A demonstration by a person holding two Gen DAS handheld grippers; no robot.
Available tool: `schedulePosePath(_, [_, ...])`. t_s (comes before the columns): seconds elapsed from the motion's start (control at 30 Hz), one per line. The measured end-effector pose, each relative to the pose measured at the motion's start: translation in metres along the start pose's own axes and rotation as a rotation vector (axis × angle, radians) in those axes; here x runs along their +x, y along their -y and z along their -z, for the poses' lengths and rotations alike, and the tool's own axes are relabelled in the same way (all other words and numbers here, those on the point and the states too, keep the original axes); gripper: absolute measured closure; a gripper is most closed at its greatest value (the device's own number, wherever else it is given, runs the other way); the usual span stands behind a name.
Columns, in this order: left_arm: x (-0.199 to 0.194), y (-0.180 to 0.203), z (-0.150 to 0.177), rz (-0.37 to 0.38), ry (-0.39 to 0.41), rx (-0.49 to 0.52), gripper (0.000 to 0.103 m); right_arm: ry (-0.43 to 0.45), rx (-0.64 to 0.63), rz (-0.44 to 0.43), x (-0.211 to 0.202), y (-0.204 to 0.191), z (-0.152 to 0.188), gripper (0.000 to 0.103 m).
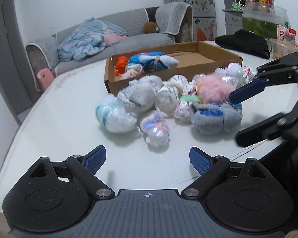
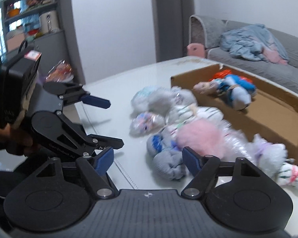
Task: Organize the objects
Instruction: 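Move both tools back over the remaining pile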
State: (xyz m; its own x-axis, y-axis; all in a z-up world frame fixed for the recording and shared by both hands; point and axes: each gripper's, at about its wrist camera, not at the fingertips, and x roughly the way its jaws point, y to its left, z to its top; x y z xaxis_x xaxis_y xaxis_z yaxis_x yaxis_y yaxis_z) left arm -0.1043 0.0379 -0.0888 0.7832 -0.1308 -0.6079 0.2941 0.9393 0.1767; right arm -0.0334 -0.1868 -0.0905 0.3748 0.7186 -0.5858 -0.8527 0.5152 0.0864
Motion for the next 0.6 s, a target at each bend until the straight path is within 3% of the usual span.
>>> schedulePosePath(0.2, [0.001,-0.002,-0.002,0.023,-0.008,0.013,0.008,-0.017,-0.059,0.034,0.021,0.007,-0.010,0.033])
schedulePosePath(0.27, [0.006,-0.002,-0.006,0.033,-0.013,0.001,0.007,-0.037,-0.096,0.062,0.025,0.003,-0.007,0.045])
schedulePosePath(0.33, [0.011,-0.001,-0.009,0.053,-0.023,-0.020,0.007,-0.050,-0.119,0.076,0.024,0.000,0.002,0.068])
schedulePosePath(0.37, [0.014,-0.001,-0.010,0.064,-0.027,-0.024,0.007,-0.053,-0.122,0.075,0.022,0.002,0.004,0.071])
schedulePosePath(0.6, [0.034,0.006,-0.021,0.099,-0.039,-0.043,0.007,-0.056,-0.074,0.063,-0.003,0.010,0.019,0.072])
